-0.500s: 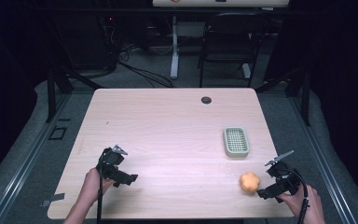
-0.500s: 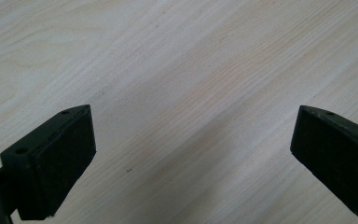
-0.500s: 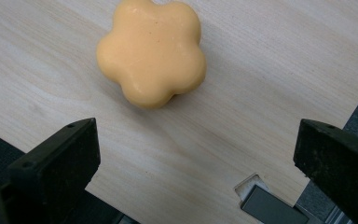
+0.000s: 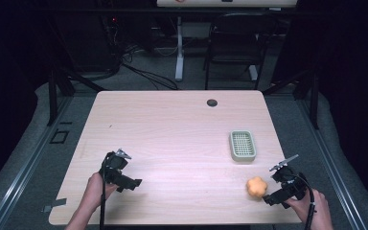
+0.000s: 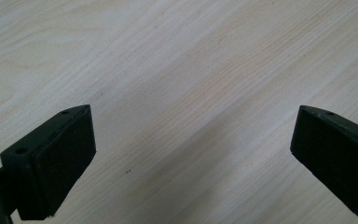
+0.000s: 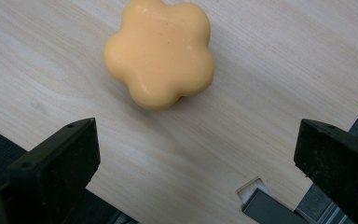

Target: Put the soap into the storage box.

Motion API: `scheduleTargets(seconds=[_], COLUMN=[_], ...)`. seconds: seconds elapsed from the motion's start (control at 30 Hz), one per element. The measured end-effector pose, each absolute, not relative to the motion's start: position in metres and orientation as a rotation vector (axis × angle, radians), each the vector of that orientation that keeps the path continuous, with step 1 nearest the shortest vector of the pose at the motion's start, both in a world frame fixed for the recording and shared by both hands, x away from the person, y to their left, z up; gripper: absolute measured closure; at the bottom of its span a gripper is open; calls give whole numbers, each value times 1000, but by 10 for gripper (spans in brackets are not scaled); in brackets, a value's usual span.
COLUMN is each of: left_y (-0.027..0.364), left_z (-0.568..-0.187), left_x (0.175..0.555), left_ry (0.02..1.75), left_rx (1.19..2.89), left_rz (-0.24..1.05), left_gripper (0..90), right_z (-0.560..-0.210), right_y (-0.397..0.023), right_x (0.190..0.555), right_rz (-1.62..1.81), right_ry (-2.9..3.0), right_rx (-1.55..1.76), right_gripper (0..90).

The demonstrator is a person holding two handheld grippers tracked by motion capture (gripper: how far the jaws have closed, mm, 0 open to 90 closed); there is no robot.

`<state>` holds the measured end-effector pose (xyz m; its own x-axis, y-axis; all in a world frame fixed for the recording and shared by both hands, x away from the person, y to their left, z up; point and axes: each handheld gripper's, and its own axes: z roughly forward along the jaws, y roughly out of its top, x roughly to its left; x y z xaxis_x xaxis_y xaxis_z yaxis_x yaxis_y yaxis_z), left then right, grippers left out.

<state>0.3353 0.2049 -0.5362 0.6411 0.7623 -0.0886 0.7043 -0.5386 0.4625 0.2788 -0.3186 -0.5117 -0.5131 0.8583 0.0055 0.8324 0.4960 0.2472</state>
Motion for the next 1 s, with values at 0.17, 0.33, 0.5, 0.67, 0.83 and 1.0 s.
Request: scheduleTargets(seconds=[0.17,0.33,0.5,0.67,0.83,1.0], left_y=[205,205,205,205,205,205], left_z=[-536,-537,-537,-537,-537,-537], left_x=[336,336,336,336,336,336], left_ry=[1149,1149,1147,1148,1149,1150], left_rx=[2406,2405,2407,2407,2407,2406], left_rz=[167,165,164,163,163,165], left_gripper=[0,0,0,0,0,0], right_z=[-510,-512,-510,-512,-510,-513], right_y=[-316,-311,-307,-300,-294,-288], right_x=[279,280,282,284,288,292], right_rz=[315,337,295,313,265,250], right_ry=[2617,2621,2647,2657,2672,2656], right_rx=[1462,1452,1416,1395,1353,1356], right_gripper=[0,3,3,3,3,3])
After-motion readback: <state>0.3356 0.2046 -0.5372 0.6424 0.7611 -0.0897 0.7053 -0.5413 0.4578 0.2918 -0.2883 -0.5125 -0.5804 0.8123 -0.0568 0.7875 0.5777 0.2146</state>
